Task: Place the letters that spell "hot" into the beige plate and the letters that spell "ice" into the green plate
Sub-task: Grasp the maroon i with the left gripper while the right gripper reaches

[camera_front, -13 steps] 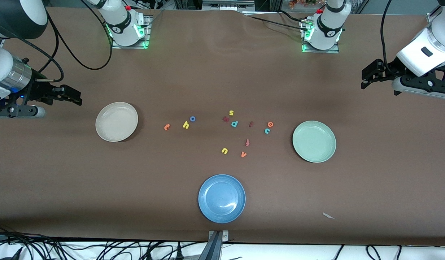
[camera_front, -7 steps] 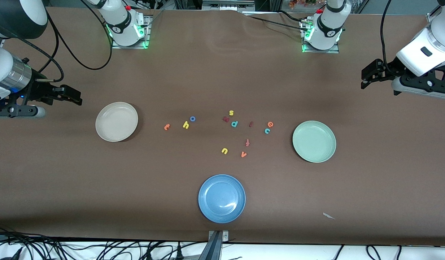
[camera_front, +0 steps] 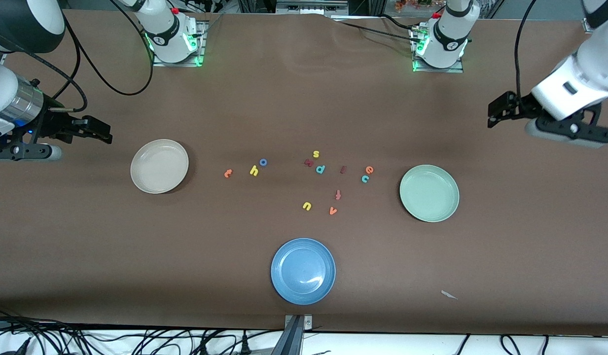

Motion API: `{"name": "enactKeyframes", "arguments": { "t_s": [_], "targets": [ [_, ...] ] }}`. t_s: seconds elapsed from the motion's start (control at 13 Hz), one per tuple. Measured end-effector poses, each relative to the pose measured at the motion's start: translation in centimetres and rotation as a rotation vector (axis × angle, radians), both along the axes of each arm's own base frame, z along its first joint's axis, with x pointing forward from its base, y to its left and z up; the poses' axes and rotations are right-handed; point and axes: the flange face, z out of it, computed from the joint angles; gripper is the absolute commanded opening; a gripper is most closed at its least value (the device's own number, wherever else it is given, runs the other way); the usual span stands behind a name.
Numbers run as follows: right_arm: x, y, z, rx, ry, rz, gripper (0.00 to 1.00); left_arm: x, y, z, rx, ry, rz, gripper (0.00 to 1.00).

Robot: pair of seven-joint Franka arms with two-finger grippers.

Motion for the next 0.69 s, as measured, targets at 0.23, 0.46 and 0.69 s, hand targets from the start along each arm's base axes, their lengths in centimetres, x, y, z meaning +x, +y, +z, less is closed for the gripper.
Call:
{"name": "enactKeyframes", "arguments": {
  "t_s": [0.23, 0.46, 0.69],
  "targets": [
    [-0.1, 0.0, -0.1, -0.003, 0.012, 0.0, 1.0, 1.0, -1.4, -2.8, 0.001, 0.048, -0.034, 1.0],
    [-0.6, -0.1, -0.1, -0.006, 0.041, 0.001, 1.0, 1.6, -5.0, -6.1, 0.0, 0.102, -0.093, 1.0],
    [-0.7, -0.1, -0.1, -0.006, 0.046, 0.002, 1.0, 3.8, -8.0, -11.6, -0.074, 0.116, -0.105, 1.0]
  ]
}}
